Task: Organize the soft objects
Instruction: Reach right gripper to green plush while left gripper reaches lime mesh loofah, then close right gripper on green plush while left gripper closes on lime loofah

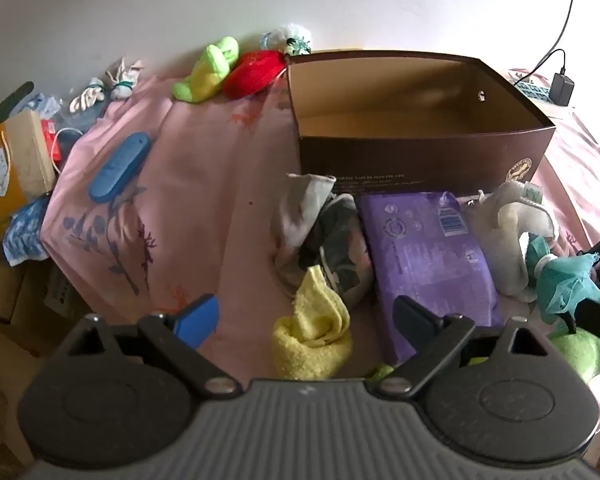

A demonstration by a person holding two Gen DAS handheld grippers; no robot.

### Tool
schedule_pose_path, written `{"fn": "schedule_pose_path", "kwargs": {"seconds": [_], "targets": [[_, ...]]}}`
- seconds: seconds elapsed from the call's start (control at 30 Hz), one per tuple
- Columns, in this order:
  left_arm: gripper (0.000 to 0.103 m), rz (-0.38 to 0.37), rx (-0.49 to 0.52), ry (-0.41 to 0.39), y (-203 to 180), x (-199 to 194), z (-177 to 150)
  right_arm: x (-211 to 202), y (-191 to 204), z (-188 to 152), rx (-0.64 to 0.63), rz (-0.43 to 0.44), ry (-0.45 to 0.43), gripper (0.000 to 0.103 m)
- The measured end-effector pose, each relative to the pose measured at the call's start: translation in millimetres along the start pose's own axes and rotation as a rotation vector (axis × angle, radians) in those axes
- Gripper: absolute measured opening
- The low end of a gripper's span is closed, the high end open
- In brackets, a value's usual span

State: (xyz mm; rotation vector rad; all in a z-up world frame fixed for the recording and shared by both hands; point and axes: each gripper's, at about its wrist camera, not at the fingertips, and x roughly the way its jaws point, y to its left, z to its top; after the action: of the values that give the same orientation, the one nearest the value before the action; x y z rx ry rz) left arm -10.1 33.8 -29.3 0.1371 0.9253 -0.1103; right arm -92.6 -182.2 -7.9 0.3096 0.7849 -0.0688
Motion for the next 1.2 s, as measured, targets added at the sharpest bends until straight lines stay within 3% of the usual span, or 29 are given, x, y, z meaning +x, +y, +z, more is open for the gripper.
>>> {"fn": "schedule_pose_path", "kwargs": {"seconds": [0.13, 0.3, 0.5, 0.7, 0.93, 1.1, 1.2], "targets": [[0.094, -0.060, -0.011, -0.002, 5.0, 2.3, -1.8, -1.6, -16.0, 2.8, 0.022, -0.026, -0.002, 0.042], [0.094, -0.239, -0.025, -0.035, 9.8, 0.7, -14.2, -1.9, -32.9, -0.1, 0.075, -0.085, 0.012, 0.042], [0.096, -0.411, 0.058, -0.028, -0.6, -0.6, -31.7, -7.5, -63.6, -6.6, 0.134, -0.143, 0.020, 0.042], [0.096, -0.565, 0.166, -0.005, -15.3, -5.3, -44.9, 1.9, -85.8, -18.9, 0.266, -0.079, 0.113, 0.042], [0.096, -0.649, 0.301, 0.034, -40.7, -3.6, -57.5, 13.9, -105.9, -35.6, 0.460, 0.026, 0.240, 0.043], [0.096, -0.645, 0.408, 0.026, -63.3, 1.2, -63.9, 30.0, -113.1, -44.5, 0.612, 0.108, 0.285, 0.044], [0.096, -0.624, 0.451, 0.038, -75.8, 11.7, -67.0, 37.1, -108.6, -45.3, 0.621, 0.099, 0.285, 0.045]]}}
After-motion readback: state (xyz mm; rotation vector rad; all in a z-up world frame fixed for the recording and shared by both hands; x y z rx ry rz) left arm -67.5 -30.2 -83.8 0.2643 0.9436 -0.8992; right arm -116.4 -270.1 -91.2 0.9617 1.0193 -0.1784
